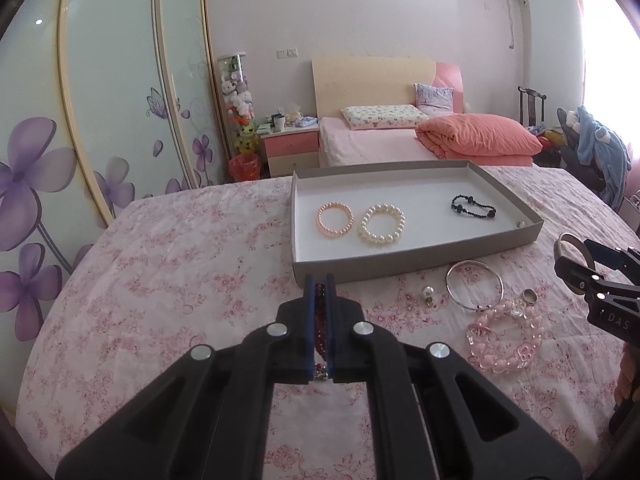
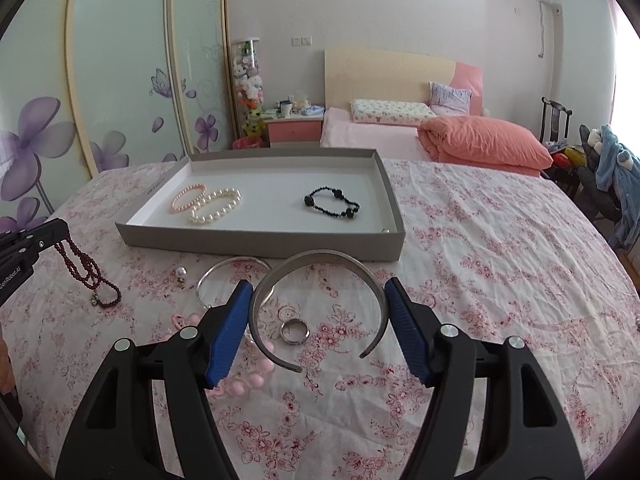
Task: Organize jewelry
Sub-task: 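Carry the red necklace toward the gray tray with the left tool while the right tool lifts the silver band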
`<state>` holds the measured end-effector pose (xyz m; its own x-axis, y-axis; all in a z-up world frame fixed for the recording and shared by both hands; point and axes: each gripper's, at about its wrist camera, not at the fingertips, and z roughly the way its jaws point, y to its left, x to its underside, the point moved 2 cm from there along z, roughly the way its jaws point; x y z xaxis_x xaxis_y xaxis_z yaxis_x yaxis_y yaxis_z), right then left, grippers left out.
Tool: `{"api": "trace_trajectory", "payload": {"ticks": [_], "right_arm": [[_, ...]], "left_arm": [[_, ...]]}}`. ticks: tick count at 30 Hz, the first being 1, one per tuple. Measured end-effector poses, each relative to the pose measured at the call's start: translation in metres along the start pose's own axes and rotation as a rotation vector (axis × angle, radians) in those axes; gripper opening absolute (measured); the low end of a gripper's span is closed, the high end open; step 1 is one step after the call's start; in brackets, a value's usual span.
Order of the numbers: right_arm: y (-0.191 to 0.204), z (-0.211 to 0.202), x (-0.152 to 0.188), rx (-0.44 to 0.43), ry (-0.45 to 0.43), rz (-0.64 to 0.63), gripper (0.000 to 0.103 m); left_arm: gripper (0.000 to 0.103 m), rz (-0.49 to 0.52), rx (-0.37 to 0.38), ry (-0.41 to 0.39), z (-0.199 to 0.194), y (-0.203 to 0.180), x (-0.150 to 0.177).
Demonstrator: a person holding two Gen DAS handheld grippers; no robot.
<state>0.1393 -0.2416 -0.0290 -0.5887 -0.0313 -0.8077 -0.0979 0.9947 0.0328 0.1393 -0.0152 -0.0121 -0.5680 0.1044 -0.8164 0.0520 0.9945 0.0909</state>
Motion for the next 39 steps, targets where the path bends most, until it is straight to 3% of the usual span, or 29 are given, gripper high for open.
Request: {"api": "trace_trajectory", "payload": {"ticks": [12,21,39], "right_arm": [[0.017,-0.016,-0.013,-0.005,-0.116,-0.048,0.068],[0.02,-0.023,-0.026,0.011,-0.202,-0.058,0.068],[0.015,-0.004,-0.059,0.039,-0.28,-0.063,0.068]], "left_arm": [[0.005,-0.002,-0.023,-0.045,-0.005,-0.005,-0.009],[0.005,-0.027,0.009,-0.075,-0.009,-0.007,-0.023],[0.005,-0.007,-0.01,-0.132,0.014,-0.022,-0.064]]}}
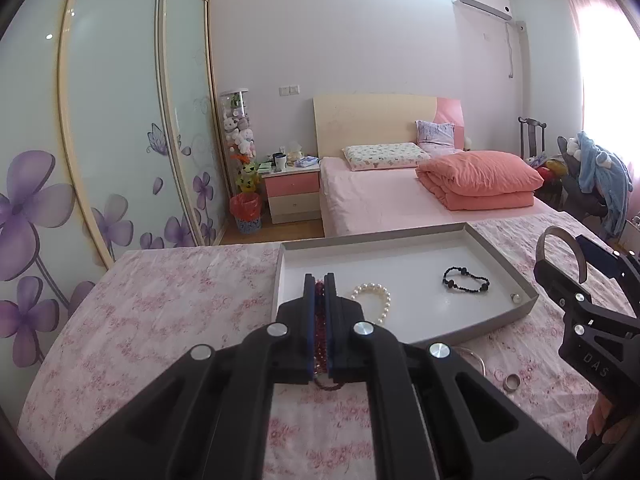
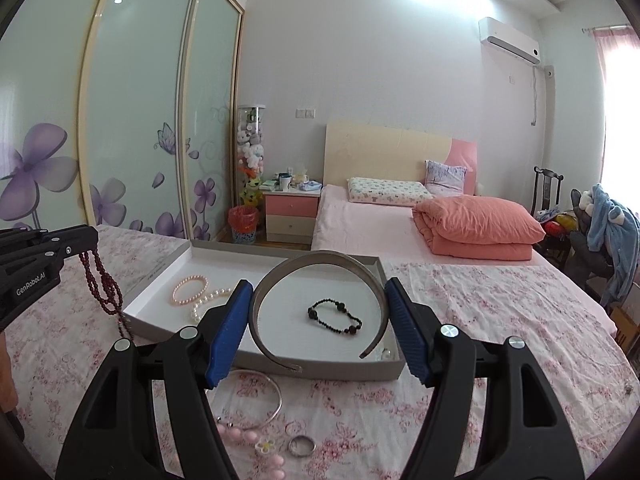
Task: Organize jewelry
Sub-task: 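Carry the red necklace toward the gray tray with the left tool while the right tool lifts the silver band, then lower the necklace and silver band into the tray and open both tools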
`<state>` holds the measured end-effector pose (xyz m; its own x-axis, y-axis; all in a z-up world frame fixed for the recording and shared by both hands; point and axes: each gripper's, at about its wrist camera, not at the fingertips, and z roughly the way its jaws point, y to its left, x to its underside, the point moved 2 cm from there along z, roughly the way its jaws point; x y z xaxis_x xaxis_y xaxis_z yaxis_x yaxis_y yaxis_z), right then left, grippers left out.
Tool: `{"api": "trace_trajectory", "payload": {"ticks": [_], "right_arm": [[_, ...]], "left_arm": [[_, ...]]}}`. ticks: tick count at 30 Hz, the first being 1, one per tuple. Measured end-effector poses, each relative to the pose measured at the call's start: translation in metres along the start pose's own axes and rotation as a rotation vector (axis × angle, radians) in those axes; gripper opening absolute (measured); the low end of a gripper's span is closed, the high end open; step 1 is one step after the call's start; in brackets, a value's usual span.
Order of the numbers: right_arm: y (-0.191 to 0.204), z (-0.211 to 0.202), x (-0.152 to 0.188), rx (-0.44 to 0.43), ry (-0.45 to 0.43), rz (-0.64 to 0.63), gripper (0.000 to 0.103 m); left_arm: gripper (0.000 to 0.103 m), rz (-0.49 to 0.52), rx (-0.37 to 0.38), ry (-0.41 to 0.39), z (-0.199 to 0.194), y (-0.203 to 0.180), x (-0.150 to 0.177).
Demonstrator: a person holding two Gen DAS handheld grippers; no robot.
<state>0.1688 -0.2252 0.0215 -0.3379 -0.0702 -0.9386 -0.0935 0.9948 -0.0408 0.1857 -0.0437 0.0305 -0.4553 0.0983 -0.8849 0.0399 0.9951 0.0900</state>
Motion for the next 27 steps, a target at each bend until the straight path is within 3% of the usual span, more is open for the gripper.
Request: {"api": "trace_trajectory", "payload": {"ticks": [10,19,27], "right_arm": [[-0.011,0.029,-0.008,0.007,-0.003,0.02,0.068],[-0.021,0.052,-0.015,0.003,0.007,0.046,0.068],[-0.015,0.075,-0.004,-0.023,0.077,0.053,0.068]], "left_arm": [[0.005,0.01,-0.005,-0.007,0.032,-0.009,-0.022],[0.005,-0.026,0.041,-0.012,0.057,-0.005,-0.048],[0.005,-0.042,0.054,0.054,0.087,-0.004,-0.038]]}}
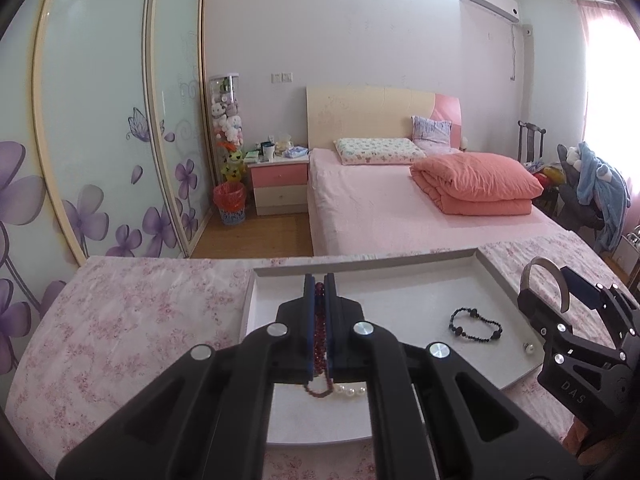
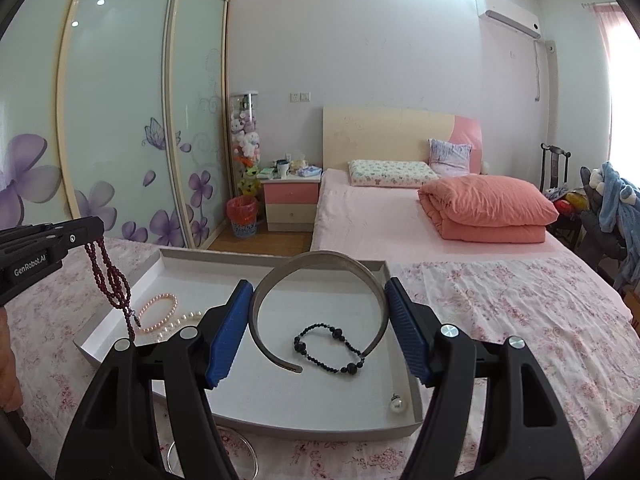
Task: Organize jewelry
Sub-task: 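Lower the necklace and silver band into the tray and open both tools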
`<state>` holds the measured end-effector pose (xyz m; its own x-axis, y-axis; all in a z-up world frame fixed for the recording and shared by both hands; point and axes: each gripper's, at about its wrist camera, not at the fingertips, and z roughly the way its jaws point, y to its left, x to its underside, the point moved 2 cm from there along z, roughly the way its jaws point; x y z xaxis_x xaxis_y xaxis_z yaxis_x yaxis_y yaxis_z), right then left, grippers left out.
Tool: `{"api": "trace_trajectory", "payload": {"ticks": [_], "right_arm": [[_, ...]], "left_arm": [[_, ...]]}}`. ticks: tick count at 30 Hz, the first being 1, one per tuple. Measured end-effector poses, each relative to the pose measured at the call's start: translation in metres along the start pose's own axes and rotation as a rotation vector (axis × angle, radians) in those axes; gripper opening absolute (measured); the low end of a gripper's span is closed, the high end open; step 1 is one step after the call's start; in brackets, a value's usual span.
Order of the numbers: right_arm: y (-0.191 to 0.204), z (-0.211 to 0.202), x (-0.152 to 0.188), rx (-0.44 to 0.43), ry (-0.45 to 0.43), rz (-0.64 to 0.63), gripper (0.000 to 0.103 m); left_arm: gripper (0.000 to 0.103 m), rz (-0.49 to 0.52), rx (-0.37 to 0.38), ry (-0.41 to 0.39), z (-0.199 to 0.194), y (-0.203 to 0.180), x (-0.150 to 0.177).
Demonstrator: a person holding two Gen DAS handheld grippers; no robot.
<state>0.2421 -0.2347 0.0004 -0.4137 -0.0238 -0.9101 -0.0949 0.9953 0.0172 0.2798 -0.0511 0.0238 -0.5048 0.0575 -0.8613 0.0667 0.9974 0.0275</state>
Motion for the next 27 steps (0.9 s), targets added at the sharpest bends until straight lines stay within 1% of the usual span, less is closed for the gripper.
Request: {"api": "trace_trajectory", "payload": {"ticks": [4,9,17,18,22,27], "right_arm": [[0.006,0.014,0.002,-0.013,0.042,-0.016,0.068],[0.012,0.035,0.009,-0.035,0.128,-0.024,0.068],[0.016,0.052,0.02,-0.04,0.23,-0.028,0.068],[0.016,0.053,0.021,-0.041,0.235,-0.026,0.068],[0.012,0.041,0.016,-0.047,0.195,-0.02,0.069],[0.004,0.024,0.01,-0.038,0.167,-0.002,0.069]], "left_arm": [[0.005,0.005,0.001,0.031,0.014,-0.004,0.008],[0.005,0.0,-0.001,0.061,0.028,-0.001,0.016],[0.006,-0.019,0.017,0.105,0.045,0.002,0.024],[0.007,-0.027,0.014,0.105,0.045,0.003,0.024],[0.019,-0.052,0.01,0.096,0.041,0.01,0.021],[0.02,-0.072,-0.013,0.075,0.027,0.021,0.017]]}}
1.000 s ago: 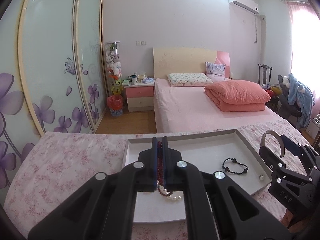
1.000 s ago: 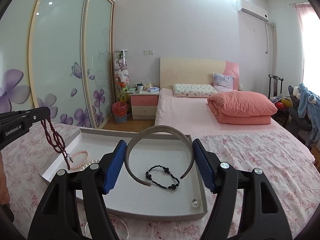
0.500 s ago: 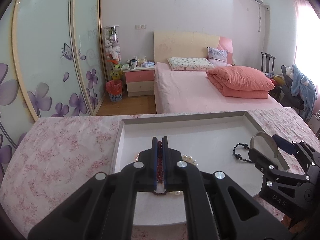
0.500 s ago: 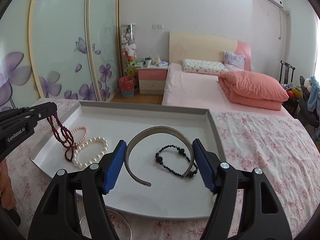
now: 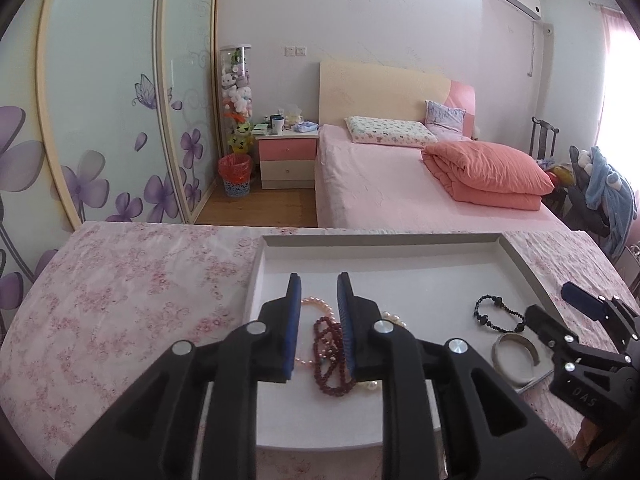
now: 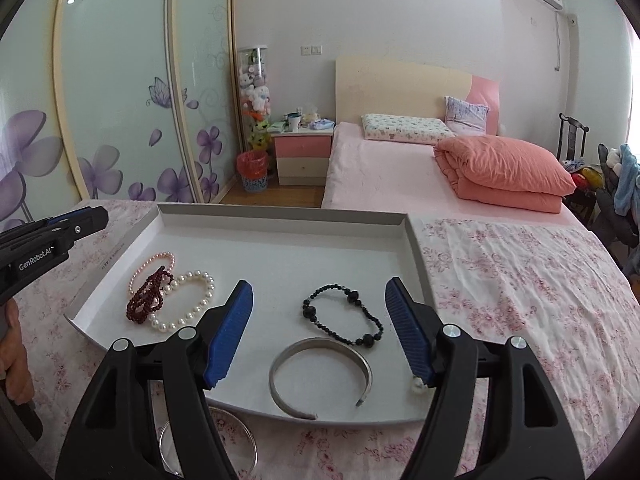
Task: Organize jewelry
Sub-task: 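Lower the necklace and silver band into the tray and open both tools, then withdraw both tools and move the left tool to the pink bead bracelet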
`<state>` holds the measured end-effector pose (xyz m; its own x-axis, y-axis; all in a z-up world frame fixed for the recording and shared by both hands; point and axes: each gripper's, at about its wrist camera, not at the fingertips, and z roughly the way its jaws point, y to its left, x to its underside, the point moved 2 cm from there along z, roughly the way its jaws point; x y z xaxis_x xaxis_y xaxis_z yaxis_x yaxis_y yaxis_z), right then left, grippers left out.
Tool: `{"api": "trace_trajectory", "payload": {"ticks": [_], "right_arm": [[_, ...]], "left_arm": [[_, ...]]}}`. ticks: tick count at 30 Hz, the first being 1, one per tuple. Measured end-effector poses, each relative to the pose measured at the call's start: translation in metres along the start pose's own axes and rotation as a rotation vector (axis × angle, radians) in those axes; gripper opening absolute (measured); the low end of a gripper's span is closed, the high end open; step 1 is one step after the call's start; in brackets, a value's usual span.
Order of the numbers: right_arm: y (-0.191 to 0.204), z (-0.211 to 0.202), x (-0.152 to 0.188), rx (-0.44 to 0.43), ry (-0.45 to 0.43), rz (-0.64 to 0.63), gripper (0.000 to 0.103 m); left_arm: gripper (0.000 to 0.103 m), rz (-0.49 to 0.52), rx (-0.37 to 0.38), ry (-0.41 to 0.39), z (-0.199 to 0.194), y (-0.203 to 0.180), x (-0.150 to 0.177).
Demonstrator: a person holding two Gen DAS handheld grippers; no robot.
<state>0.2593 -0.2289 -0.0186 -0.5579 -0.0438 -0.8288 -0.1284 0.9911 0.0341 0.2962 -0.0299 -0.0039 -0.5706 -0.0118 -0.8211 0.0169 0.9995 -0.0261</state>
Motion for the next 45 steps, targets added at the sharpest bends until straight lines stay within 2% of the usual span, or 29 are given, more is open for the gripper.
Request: {"api": "trace_trajectory", "payload": {"ticks": [8,16,23,29,35,45], "right_arm": [[-0.003,-0.03,0.011,0.01,-0.007,-0.008,0.069],[-0.003,-0.062,0.042,0.009,0.023,-0.018,0.069],[-0.006,-0.087,0.066,0.018,0.022,0.007,0.069],[-0.007,-0.112,0.082,0.02,-0.001,0.027,0.069],[-0.011,-0.132,0.091,0.037,-0.034,0.035,0.069],[-0.015,-0.138,0.1,0.026,-0.039,0.062,0.069]], "left_arm": [[0.024,-0.014,-0.021,-0.011,-0.028,0.012,0.011],[0.025,-0.016,0.003,0.006,-0.062,0.016,0.043],[0.026,0.037,0.091,0.056,-0.085,-0.014,0.084],[0.03,0.066,0.155,0.089,-0.093,-0.036,0.104],[0.031,0.102,0.17,0.103,-0.095,-0.051,0.118],[0.031,0.122,0.195,0.156,-0.09,-0.066,0.132]]}}
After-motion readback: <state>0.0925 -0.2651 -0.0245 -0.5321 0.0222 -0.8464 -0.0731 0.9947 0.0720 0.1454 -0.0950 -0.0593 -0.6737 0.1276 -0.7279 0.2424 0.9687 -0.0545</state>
